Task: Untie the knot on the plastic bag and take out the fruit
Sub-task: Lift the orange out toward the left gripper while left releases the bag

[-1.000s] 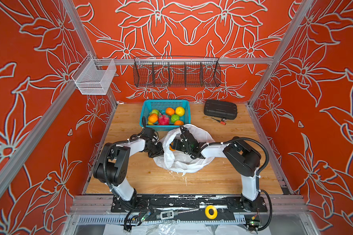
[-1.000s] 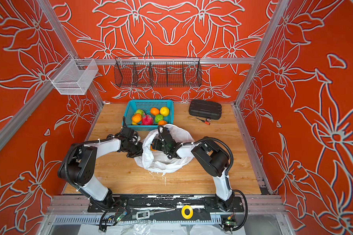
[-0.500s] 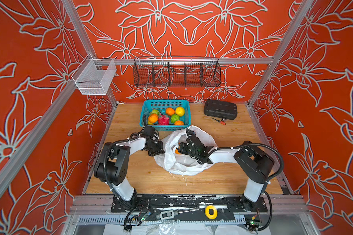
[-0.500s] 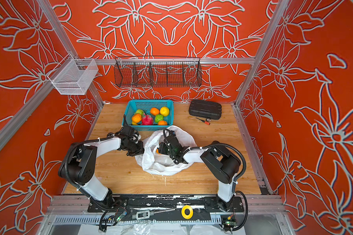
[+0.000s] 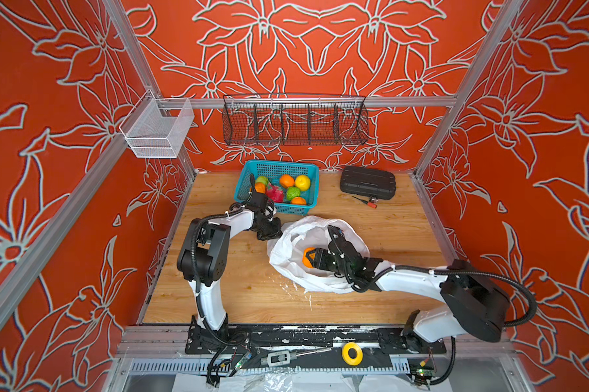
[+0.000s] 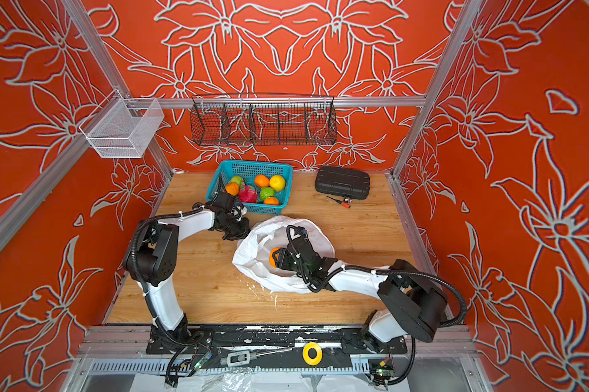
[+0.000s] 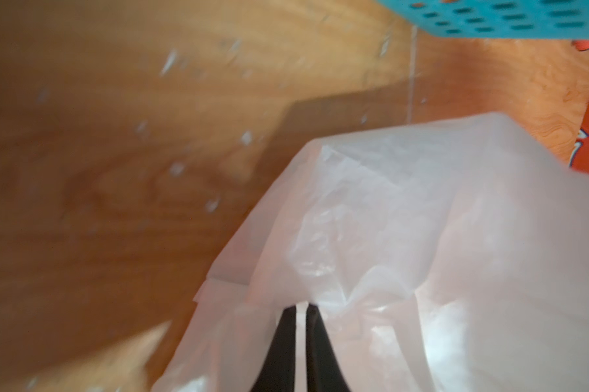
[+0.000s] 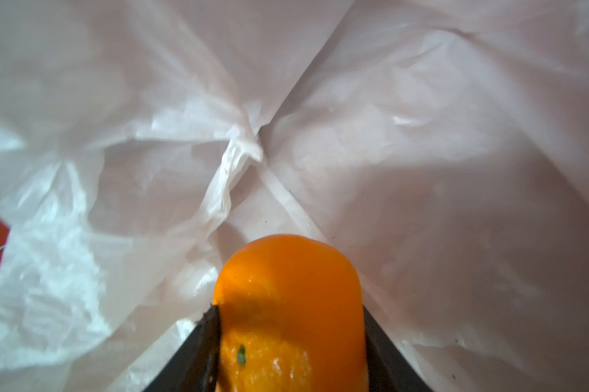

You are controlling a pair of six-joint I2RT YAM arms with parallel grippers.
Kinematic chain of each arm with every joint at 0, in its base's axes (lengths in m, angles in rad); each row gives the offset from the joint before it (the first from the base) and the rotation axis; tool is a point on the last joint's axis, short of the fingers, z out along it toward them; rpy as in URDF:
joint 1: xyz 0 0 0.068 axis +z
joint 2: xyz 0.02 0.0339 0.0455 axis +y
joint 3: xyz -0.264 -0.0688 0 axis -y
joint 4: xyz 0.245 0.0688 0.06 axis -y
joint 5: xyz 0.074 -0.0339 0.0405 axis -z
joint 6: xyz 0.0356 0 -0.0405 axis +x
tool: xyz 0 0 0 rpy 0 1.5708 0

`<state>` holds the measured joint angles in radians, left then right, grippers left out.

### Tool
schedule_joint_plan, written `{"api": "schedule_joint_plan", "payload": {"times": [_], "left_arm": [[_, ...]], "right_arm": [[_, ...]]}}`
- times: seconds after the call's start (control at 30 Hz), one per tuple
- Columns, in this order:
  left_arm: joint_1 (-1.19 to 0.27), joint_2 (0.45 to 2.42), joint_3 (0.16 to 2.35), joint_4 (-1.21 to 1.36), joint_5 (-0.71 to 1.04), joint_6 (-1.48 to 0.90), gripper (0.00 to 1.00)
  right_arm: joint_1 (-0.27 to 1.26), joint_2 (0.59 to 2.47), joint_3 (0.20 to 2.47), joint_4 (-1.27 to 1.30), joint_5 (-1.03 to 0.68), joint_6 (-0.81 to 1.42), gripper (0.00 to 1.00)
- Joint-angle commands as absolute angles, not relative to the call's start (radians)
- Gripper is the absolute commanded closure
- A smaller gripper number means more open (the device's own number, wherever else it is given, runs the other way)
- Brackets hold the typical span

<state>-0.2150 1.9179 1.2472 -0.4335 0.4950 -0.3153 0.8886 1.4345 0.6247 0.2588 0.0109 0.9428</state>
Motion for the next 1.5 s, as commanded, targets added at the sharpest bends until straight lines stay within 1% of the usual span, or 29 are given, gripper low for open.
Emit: {"api": "schedule_joint_plan", "payload": {"times": [0.0,0.17,0.27,0.33,0.4,0.53,0.87,1.07,1.23,1.33,1.4,1.47], "left_arm": [[-0.244,1.965,1.323,-0.448,0.511,-0.275,0.88],[-0.292,1.979,1.361,-0.416,0.518,-0.293,0.85],[-0.317,1.945,1.347,-0.399,0.497,-0.306,0.84],[-0.322,1.916,1.328,-0.388,0.49,-0.318,0.8],[-0.327,1.882,1.31,-0.38,0.48,-0.33,0.74],[-0.344,1.811,1.29,-0.39,0.451,-0.331,0.68],[-0.375,1.591,1.26,-0.449,0.387,-0.346,0.64],[-0.383,1.427,1.217,-0.465,0.371,-0.361,0.63],[-0.392,1.296,1.173,-0.439,0.38,-0.366,0.59],[-0.397,1.231,1.144,-0.404,0.387,-0.343,0.55],[-0.399,1.203,1.137,-0.386,0.382,-0.332,0.5],[-0.399,1.189,1.143,-0.37,0.398,-0.304,0.4]], "right_arm": [[0.939,1.407,0.605,0.213,0.066,0.954,0.56],[1.039,1.44,0.648,0.169,0.132,0.915,0.56],[1.058,1.446,0.665,0.156,0.165,0.907,0.55],[1.059,1.431,0.664,0.151,0.188,0.901,0.56],[1.06,1.409,0.671,0.132,0.209,0.884,0.56],[1.06,1.369,0.669,0.115,0.244,0.861,0.56],[1.06,1.26,0.645,0.123,0.245,0.832,0.56],[1.06,1.142,0.647,0.047,0.275,0.814,0.56],[1.043,1.044,0.723,-0.054,0.281,0.717,0.56],[0.991,1.01,0.791,-0.111,0.232,0.684,0.56],[0.948,1.002,0.837,-0.151,0.198,0.678,0.56],[0.883,1.009,0.897,-0.202,0.136,0.682,0.56]]}}
